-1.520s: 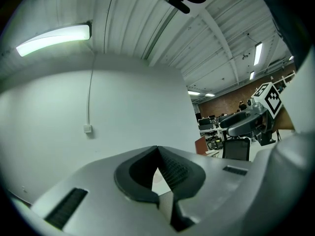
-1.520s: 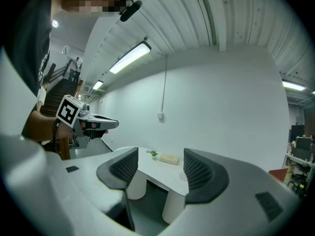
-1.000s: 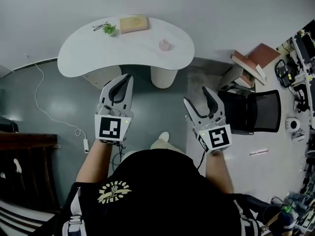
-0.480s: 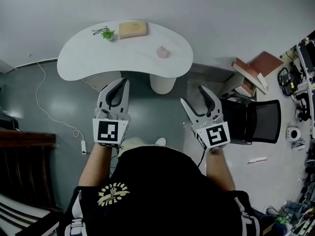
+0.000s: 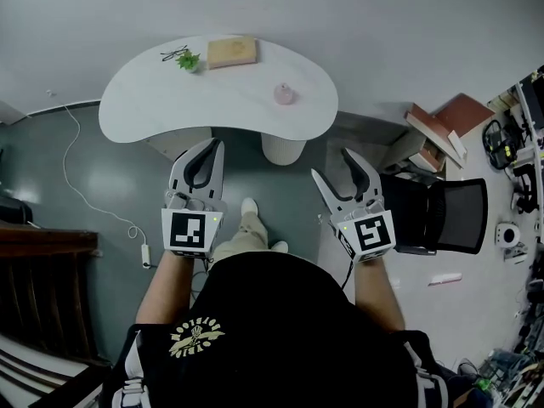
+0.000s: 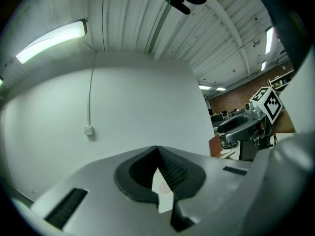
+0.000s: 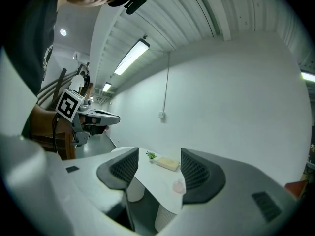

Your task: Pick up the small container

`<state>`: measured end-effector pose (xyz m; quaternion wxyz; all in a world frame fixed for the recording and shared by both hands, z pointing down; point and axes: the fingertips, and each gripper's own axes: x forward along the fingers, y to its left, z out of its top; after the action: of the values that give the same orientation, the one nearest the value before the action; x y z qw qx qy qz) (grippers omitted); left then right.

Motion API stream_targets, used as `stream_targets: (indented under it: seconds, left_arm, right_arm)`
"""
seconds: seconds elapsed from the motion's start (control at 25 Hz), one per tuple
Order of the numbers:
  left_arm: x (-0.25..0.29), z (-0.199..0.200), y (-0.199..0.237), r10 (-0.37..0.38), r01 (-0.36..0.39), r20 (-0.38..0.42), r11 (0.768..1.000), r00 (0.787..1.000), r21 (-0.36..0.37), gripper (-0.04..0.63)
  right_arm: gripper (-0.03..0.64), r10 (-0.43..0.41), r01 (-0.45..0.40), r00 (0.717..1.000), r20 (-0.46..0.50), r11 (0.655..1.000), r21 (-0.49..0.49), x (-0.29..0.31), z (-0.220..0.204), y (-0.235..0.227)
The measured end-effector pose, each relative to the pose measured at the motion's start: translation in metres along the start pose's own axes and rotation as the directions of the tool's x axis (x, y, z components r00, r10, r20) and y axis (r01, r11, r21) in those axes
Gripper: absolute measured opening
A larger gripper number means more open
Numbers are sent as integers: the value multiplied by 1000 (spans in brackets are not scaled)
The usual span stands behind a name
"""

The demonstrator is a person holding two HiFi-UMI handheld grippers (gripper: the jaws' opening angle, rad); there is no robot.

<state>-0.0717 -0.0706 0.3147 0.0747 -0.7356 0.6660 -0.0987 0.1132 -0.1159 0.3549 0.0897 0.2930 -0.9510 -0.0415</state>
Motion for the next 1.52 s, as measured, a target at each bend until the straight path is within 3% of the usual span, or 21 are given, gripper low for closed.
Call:
stream_targets:
  seconds: [0.48,1.04,1.52]
  left_arm:
    - [69,-2,16,-72,72,53,997,996,1,9]
    - [160,-21,72,-121,121,35,993,992,-4,9]
    - [220,-34,132,-172,173,60,985,983,-21,8]
  right_arm:
    - [276,-21,21,999,-33,1000,9,55,-1,-29]
    - [276,-14,12,998,-62,1000,-21,154,8,-65]
    - [276,-63,60,993,-102,998,-31,237,13,-82]
